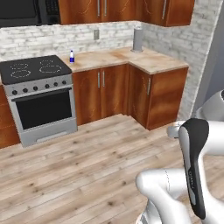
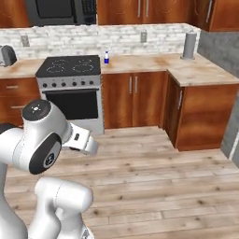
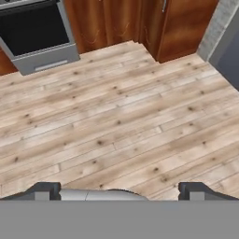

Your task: Place the drinks on the dining counter in a tight cluster.

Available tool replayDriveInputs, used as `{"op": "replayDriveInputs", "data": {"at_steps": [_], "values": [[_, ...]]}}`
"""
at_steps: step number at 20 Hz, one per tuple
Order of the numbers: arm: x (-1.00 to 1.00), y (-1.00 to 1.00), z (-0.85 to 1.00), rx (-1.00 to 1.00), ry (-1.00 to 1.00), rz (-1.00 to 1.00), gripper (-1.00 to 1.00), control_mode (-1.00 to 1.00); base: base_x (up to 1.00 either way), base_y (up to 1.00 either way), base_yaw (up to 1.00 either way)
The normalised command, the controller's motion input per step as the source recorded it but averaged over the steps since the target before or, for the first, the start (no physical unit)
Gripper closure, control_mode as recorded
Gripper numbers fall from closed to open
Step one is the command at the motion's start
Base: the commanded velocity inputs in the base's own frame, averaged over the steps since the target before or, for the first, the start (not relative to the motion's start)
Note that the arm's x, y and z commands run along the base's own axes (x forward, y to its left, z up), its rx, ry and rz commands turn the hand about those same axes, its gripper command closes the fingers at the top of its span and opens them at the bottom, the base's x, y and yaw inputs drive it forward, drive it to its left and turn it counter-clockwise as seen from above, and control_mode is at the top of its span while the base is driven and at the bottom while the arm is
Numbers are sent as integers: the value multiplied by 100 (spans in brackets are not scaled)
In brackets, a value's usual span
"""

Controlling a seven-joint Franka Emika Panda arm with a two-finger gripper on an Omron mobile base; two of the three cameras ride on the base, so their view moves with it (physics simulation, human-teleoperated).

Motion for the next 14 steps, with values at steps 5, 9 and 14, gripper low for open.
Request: {"op": "replayDriveInputs", "data": {"at_steps": [5,9,14], "values": [[0,0,0,0,0,0,-100,100,100,0,0],[0,0,0,0,0,0,-100,100,100,0,1],[0,0,0,0,0,0,-100,100,100,0,9]]}}
